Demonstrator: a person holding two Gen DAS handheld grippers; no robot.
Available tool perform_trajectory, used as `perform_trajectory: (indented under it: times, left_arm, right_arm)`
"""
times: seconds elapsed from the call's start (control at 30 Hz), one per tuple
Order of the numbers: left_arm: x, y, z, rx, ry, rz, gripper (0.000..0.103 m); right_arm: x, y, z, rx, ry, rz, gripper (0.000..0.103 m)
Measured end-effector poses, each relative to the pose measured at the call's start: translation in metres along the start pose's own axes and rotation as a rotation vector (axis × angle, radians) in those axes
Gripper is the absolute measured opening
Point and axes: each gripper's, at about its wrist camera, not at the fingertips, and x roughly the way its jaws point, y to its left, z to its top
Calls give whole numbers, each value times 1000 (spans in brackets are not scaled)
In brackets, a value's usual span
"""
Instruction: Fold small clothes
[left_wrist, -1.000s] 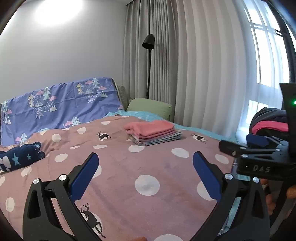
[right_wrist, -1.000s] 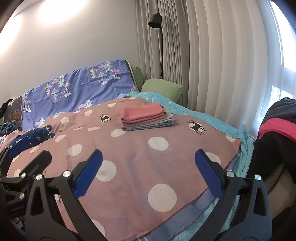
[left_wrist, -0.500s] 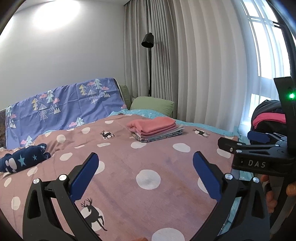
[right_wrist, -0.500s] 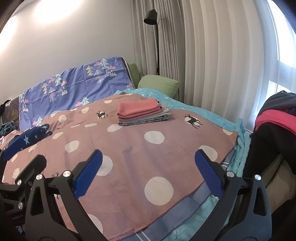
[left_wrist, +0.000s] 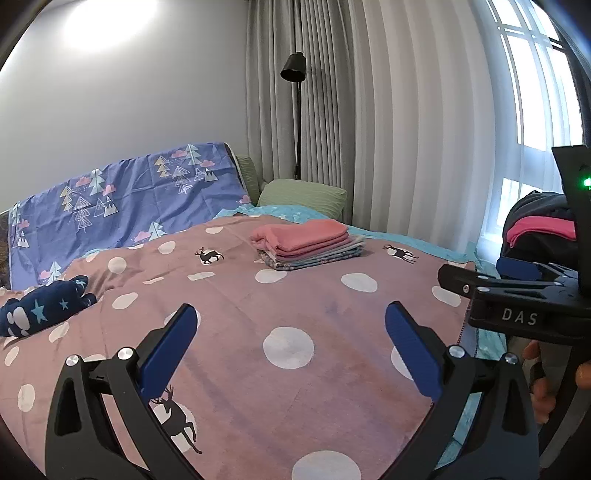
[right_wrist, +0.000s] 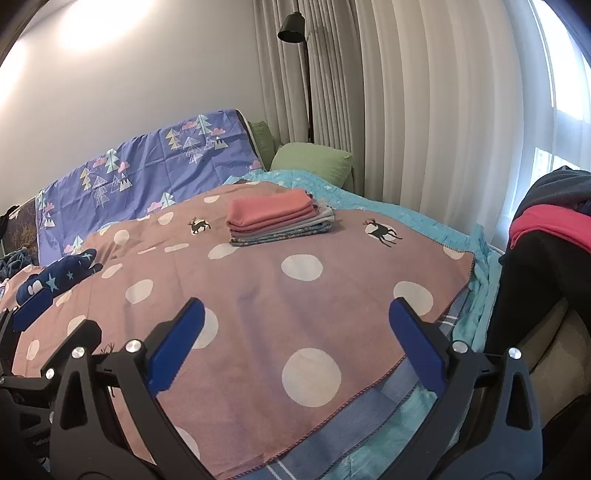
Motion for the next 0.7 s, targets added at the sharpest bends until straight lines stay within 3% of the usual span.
perform_trajectory:
  times: [0.7]
  left_arm:
    - [1,2,-4,-9,20,-26,102]
  right_arm:
    - [0,5,-1,-4,0,2,101]
